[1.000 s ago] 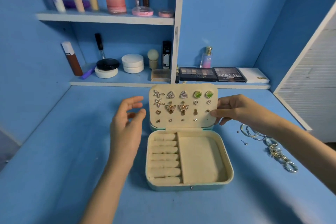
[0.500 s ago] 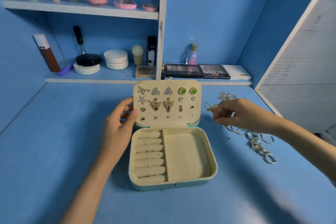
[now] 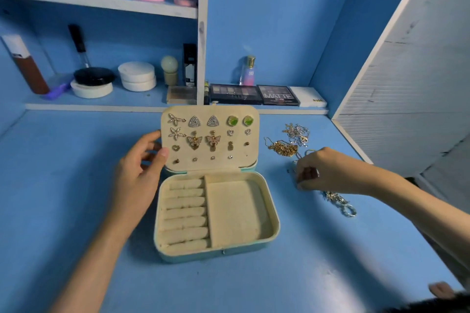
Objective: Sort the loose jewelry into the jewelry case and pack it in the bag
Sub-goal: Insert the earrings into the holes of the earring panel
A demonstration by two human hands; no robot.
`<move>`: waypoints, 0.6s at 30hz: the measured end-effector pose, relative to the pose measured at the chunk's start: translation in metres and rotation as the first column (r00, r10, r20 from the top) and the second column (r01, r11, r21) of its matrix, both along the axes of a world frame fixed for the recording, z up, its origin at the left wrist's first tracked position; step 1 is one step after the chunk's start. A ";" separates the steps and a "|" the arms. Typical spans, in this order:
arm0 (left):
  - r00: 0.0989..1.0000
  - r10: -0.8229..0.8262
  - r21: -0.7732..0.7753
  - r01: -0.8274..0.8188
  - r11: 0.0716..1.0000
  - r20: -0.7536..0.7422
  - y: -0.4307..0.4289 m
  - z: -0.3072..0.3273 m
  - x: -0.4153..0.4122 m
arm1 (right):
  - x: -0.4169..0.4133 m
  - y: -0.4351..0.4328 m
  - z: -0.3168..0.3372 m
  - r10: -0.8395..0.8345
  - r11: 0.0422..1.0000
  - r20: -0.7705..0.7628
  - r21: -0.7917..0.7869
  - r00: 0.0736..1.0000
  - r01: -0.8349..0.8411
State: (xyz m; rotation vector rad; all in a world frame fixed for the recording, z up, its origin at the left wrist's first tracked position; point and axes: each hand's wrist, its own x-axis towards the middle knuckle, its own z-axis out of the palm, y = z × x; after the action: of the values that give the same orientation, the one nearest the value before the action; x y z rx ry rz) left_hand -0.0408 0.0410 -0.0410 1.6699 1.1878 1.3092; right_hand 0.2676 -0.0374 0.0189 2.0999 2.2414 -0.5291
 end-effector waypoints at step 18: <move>1.000 0.002 0.011 -0.002 1.000 -0.008 0.003 -0.005 -0.002 | -0.051 0.028 -0.009 0.185 0.894 -0.149 0.436 0.971 -0.104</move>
State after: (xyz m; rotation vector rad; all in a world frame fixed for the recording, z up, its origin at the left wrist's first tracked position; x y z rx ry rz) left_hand -0.0425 0.0444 -0.0461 1.6841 1.1891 1.3129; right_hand 0.2168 -0.0099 0.0100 2.1012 2.8160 -0.2516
